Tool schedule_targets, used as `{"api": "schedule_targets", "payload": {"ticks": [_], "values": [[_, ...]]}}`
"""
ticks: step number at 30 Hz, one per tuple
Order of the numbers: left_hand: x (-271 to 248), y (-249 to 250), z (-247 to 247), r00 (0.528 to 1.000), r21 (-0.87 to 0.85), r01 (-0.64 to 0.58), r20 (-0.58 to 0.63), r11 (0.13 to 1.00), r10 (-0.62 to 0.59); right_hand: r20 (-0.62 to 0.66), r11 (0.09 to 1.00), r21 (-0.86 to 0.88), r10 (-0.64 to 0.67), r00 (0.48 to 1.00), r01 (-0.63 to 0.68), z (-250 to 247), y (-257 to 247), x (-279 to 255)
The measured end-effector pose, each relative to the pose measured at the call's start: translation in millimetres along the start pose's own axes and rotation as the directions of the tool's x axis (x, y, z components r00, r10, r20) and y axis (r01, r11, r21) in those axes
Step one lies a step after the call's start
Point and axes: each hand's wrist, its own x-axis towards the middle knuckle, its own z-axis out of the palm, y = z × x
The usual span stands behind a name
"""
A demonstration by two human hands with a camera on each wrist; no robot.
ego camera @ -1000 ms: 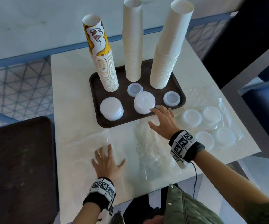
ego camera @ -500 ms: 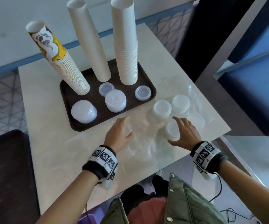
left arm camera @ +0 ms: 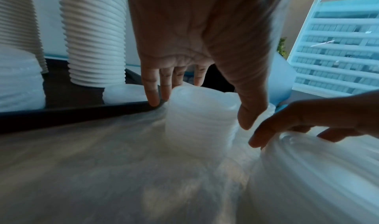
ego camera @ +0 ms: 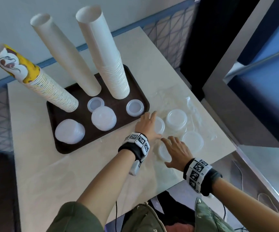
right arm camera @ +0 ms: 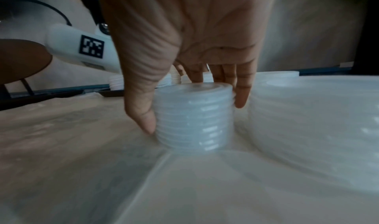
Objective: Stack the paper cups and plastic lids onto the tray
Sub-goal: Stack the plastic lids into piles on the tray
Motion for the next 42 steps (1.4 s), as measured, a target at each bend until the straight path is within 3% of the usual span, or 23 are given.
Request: {"api": "schedule_targets", "payload": {"ticks": [4,9,27,35,42], "values": [[7,4,8,0.999,0.039,0.024,0.04,0.999,-0.025,0.021,1.0,-0.019,-0.007,1.0,0.007,2,0,5],[10,1,20,0.999,0.053,0.043,0.008,0.998,-0.044,0.059,0.999,-0.036,0.024,0.998,-0.022,3,-1,10],[13,-18,13,0.994,0.175,-0.101,0.068,0.979,0.09,0.057,0.996,0.015,0.092,0.994,-0.093,5,-12,12],[16,-10,6,0.989,0.117,-0.15,0.033,0.982,0.147,0.059,0.995,0.025,0.091,0.994,-0.092,6,-14,10],[22,-9,13,0.985,0.219,-0.163,0.095,0.962,0.145,0.053,0.994,0.052,0.088,0.995,-0.091,6,-14,13]]}}
